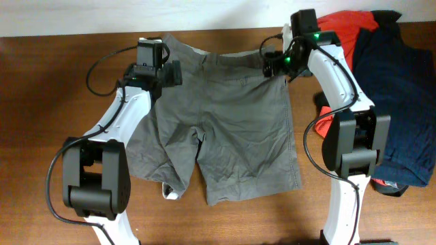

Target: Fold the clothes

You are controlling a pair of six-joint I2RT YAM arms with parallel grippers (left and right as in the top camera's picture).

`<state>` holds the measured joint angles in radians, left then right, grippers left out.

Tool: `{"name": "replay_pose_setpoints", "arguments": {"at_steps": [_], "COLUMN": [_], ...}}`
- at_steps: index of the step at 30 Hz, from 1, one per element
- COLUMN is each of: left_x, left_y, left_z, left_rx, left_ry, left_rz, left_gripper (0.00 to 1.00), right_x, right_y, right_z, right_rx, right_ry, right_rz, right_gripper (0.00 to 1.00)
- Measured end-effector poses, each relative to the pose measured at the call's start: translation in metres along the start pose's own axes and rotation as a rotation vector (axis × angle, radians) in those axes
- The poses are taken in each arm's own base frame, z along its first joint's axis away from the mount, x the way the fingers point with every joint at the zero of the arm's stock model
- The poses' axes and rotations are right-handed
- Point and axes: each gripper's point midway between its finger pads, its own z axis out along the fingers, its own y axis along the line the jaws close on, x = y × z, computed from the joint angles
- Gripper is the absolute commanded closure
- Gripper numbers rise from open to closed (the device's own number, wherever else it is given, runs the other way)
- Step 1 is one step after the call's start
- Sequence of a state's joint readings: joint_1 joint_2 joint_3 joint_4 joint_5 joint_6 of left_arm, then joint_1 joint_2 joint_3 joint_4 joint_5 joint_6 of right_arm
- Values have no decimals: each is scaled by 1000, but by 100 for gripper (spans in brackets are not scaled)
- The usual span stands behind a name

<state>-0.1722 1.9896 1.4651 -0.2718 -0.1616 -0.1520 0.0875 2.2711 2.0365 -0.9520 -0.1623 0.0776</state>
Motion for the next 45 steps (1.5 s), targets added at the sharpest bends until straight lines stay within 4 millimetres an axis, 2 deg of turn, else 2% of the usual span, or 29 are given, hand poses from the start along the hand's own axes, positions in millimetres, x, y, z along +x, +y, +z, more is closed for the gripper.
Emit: {"name": "replay_pose_setpoints", "arguments": {"at_steps": [4,6,8,10,13,16,19,22,26,29,35,36,39,43,45], "left_x": [34,40,42,39,34,40,62,96,131,159,195,198,209,229,234], "left_y": [7,10,12,13,12,10,11,14,18,19,30,34,46,58,61], "left_z": [-17,-29,-49,-71,-116,-149,-167,-178,-187,-185,-155,-150,-138,-135,-134], "left_rx": [-17,-18,-8,9,50,95,113,112,104,100,82,77,57,14,-4], "left_ry": [182,225,256,268,275,309,411,558,695,772,780,772,764,791,793], "left_rz": [93,112,123,127,119,111,110,110,88,78,32,17,-29,-46,-38], "left_gripper": [1,1,1,1,1,1,1,3,9,9,11,18,29,42,53], "right_x": [31,34,39,42,50,58,57,57,52,50,50,50,48,47,46], "right_y": [1,3,5,9,18,26,30,30,30,30,30,30,30,30,30], "right_z": [-8,-16,-32,-60,-108,-140,-155,-153,-152,-151,-151,-151,-151,-151,-151], "right_rx": [-5,-5,-5,-5,-16,-34,-44,-47,-49,-49,-50,-50,-51,-51,-51], "right_ry": [126,135,144,139,118,103,73,79,60,52,50,50,43,38,36], "right_rz": [21,19,18,17,14,10,4,4,1,-2,-23,-24,-26,-29,-30], "right_gripper": [1,1,1,1,1,1,1,1,1,1,1,1,1,1,1]}}
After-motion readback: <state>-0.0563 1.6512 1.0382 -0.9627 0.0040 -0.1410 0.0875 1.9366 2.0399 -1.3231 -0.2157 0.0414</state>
